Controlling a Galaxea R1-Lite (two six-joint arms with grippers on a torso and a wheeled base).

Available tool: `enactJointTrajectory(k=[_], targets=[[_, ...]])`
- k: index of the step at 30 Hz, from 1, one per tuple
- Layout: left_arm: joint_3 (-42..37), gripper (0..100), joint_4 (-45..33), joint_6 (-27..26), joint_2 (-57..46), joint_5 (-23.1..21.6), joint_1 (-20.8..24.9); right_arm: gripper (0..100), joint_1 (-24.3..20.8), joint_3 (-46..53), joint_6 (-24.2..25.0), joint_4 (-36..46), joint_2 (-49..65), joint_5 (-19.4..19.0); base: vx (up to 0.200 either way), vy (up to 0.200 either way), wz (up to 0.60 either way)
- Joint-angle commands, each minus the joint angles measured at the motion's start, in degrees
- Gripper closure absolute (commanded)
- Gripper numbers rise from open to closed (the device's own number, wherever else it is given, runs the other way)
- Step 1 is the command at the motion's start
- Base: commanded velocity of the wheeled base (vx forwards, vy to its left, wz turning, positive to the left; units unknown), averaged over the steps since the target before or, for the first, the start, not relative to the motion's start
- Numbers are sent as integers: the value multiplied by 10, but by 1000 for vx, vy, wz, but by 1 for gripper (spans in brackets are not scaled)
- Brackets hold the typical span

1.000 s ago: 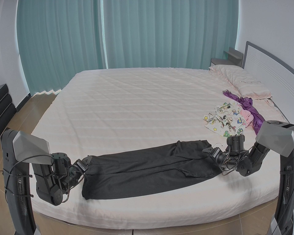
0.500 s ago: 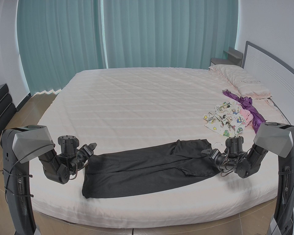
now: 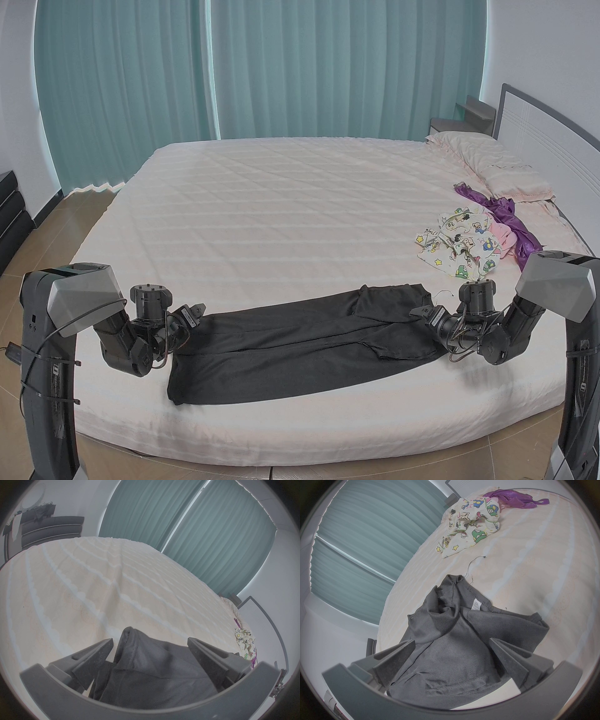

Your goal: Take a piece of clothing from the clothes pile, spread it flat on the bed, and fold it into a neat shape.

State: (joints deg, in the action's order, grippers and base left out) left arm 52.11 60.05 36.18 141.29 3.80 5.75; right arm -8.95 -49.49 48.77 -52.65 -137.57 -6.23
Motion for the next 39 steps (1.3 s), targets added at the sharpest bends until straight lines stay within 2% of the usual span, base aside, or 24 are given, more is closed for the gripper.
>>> enactJointTrajectory(k=[1, 5, 6, 11, 23, 39], targets=[[-7, 0, 0, -1, 7, 1, 0, 0, 0, -1, 0, 0, -2, 0, 0, 0, 0], [-8, 0, -2, -1, 7, 5, 0, 0, 0, -1, 0, 0, -2, 0, 0, 0, 0], [-7, 100, -1, -1, 7, 14, -1, 0, 0, -1, 0, 0, -2, 0, 0, 0, 0], [-18, 100, 2, -1, 5, 42, -1, 0, 0, -1, 0, 0, -2, 0, 0, 0, 0], [-87, 100, 5, -1, -19, 45, -7, 0, -1, 0, 0, 0, -2, -1, 0, 0, 0], [-113, 100, 2, -16, -49, 47, -15, 0, -1, 2, 0, 0, -1, -1, 0, 0, 0]])
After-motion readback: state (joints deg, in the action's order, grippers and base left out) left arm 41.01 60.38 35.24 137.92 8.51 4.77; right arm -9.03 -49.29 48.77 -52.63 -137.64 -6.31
